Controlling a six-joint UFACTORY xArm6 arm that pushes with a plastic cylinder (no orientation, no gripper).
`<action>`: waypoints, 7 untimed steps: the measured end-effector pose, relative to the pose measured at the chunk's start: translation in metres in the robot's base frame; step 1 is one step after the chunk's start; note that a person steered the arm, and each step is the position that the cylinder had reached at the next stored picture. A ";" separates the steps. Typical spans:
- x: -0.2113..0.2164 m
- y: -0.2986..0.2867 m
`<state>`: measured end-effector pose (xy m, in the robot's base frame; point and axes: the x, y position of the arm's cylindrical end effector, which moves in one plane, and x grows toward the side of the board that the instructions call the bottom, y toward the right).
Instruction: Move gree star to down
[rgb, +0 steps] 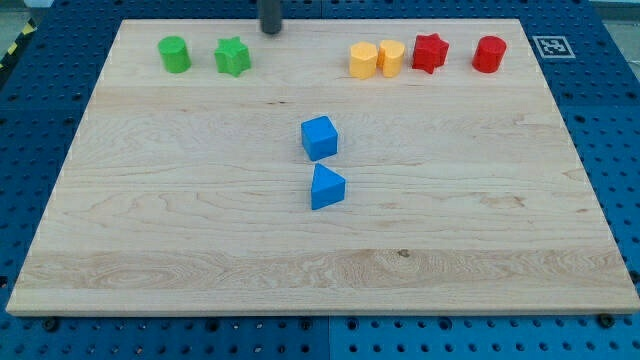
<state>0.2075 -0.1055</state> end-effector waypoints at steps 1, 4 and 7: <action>0.000 -0.044; 0.047 -0.031; 0.069 -0.019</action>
<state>0.2767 -0.1245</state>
